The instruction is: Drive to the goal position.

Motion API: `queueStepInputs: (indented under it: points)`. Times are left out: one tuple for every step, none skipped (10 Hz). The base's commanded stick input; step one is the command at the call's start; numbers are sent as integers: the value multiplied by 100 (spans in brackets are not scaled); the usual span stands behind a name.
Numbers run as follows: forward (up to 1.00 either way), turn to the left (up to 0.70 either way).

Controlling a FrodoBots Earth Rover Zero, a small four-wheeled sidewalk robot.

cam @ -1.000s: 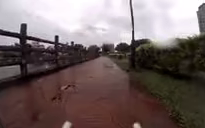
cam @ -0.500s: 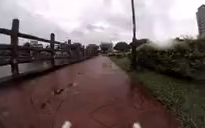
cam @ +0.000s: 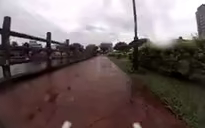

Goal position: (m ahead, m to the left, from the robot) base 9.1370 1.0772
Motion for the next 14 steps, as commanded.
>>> queueStepInputs:
  points:
    - [50, 0]
    - [50, 0]
    - [50, 0]
    - [50, 0]
    - [50, 0]
    - [50, 0]
    - [50, 0]
    - [50, 0]
    - [50, 0]
    - [50, 15]
    - [50, 47]
    - [50, 50]
    - [50, 20]
    - [50, 0]
